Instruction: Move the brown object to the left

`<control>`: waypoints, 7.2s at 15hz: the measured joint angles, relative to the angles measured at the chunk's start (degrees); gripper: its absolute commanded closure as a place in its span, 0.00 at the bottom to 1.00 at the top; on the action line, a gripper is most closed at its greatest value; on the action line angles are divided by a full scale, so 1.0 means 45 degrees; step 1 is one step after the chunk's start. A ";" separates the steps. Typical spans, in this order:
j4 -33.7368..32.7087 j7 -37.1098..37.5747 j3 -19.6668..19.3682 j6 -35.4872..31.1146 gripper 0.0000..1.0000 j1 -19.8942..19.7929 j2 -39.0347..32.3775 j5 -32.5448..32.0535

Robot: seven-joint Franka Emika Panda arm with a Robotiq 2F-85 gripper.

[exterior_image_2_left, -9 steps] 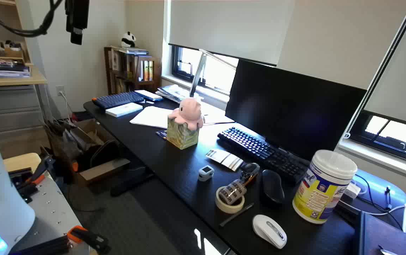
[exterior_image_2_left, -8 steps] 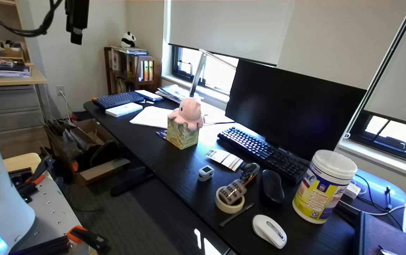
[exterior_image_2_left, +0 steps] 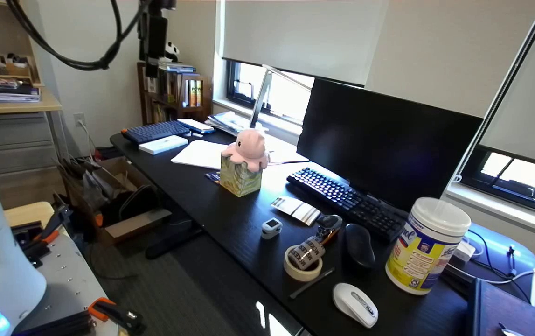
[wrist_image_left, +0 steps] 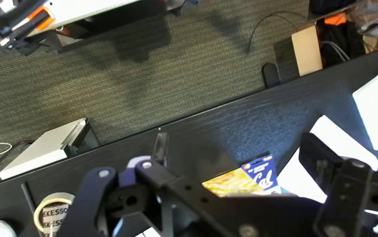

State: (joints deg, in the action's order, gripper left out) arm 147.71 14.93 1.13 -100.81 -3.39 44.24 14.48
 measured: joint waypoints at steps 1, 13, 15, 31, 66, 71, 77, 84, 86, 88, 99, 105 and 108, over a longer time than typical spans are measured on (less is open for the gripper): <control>-0.0049 -0.0299 -0.0412 -0.0545 0.00 -0.0300 -0.0592 -0.0131; -0.4001 -0.2653 -0.3722 -0.3582 0.00 -0.1885 -0.8917 -0.0766; -0.4192 -0.2690 -0.3726 -0.3582 0.00 -0.1869 -0.9147 -0.0727; -0.4543 -0.2943 -0.3201 -0.8633 0.00 -0.1808 -1.4109 -0.4713; -0.8627 -0.5974 -0.2070 -0.7797 0.79 -0.3798 -1.8141 -0.1826; -0.8457 -0.5938 -0.2618 -0.6643 0.83 -0.3607 -1.7501 -0.2457; -0.6911 -0.6221 -0.3093 -0.5357 0.83 -0.3241 -1.4694 -0.4317; -0.3877 -0.6255 -0.1797 -0.3702 0.58 -0.0713 -1.1811 -0.6210; -0.3212 -0.6249 -0.1391 -0.3487 0.58 -0.0126 -1.1164 -0.6679; -0.2873 -0.6249 -0.1303 -0.3477 0.58 0.0042 -1.0781 -0.6848; -0.0845 -0.4746 -0.0111 -0.4173 0.83 0.0908 -1.1415 -0.4325; -0.0971 -0.3225 0.1690 -0.6629 0.83 0.2642 -1.1611 -0.1632; -0.2235 -0.2154 0.2099 -0.6625 0.58 0.3412 -1.1988 -0.1702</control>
State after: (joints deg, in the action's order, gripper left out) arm 137.65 5.24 10.58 -130.62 11.96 -9.70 6.82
